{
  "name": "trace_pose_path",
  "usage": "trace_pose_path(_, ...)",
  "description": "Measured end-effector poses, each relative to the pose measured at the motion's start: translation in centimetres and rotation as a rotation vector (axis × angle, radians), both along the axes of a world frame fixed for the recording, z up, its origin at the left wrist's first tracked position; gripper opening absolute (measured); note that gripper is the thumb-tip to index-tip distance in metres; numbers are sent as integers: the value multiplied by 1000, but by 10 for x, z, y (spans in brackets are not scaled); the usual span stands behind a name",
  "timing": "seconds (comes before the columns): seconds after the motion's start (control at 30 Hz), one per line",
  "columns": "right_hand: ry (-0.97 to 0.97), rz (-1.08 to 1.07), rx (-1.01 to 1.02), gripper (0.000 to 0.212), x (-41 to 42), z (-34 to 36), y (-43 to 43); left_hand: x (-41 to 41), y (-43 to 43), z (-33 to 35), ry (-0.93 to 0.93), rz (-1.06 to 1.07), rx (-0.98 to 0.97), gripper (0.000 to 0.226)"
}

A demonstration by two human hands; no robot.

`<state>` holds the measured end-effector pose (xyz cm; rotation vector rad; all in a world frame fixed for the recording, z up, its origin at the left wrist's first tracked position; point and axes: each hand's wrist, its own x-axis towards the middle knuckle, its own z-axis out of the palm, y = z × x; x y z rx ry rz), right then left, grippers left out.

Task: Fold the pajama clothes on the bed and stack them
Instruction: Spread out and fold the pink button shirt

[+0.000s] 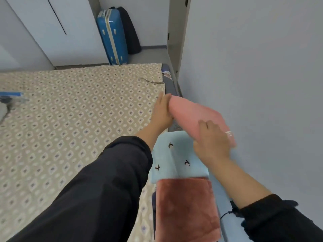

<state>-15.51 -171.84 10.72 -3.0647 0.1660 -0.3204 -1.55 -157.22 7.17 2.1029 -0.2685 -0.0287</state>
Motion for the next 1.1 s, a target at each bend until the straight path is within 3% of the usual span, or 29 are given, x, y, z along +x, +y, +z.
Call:
trace_pose_path(0.1, 232, 54, 136, 56, 5, -61, 47, -20, 36, -55, 847, 337, -710, 71)
trace_pose_path(0.13, 359, 59, 222, 59, 4, -87, 60, -31, 49, -75, 1026, 390, -841, 66)
trace_pose_path(0.2, 635, 4, 532, 72, -1, -130, 71, -48, 66, -110, 1171, 396, -791, 63)
trace_pose_path(0.27, 742, -91, 823, 87, -6, -156, 63, -57, 69, -135, 1177, 386, -579, 61)
trace_pose_path(0.43, 363, -346, 983, 51, -2, -178, -10, -70, 52, -166, 1154, 330, -284, 62)
trace_pose_path(0.53, 308, -493, 1120, 26, 4, -194, -45, -84, 43, -178, 1203, 321, -364, 62)
trace_pose_path(0.63, 523, -804, 1314, 43, 3, -213, -65, -90, 33, -177, 1107, 417, -469, 58)
trace_pose_path(0.73, 427, -1072, 1471, 25, -8, -203, -72, -80, 18, -154, 1045, 478, -557, 52)
trace_pose_path(0.8, 365, -1190, 1736, 26, -16, -193, -66, -69, 5, -129, 1013, 496, -612, 44)
trace_pose_path(0.9, 323, -1192, 2306, 46, -25, -181, -55, -52, -13, -89, 997, 387, -658, 42)
trace_pose_path(1.0, 327, -1076, 2565, 61, -22, -163, -56, -36, -26, -54, 1054, 219, -681, 22)
trace_pose_path(1.1, 178, -911, 2856, 82, -14, -152, -69, -27, -31, -37, 1084, 89, -692, 9)
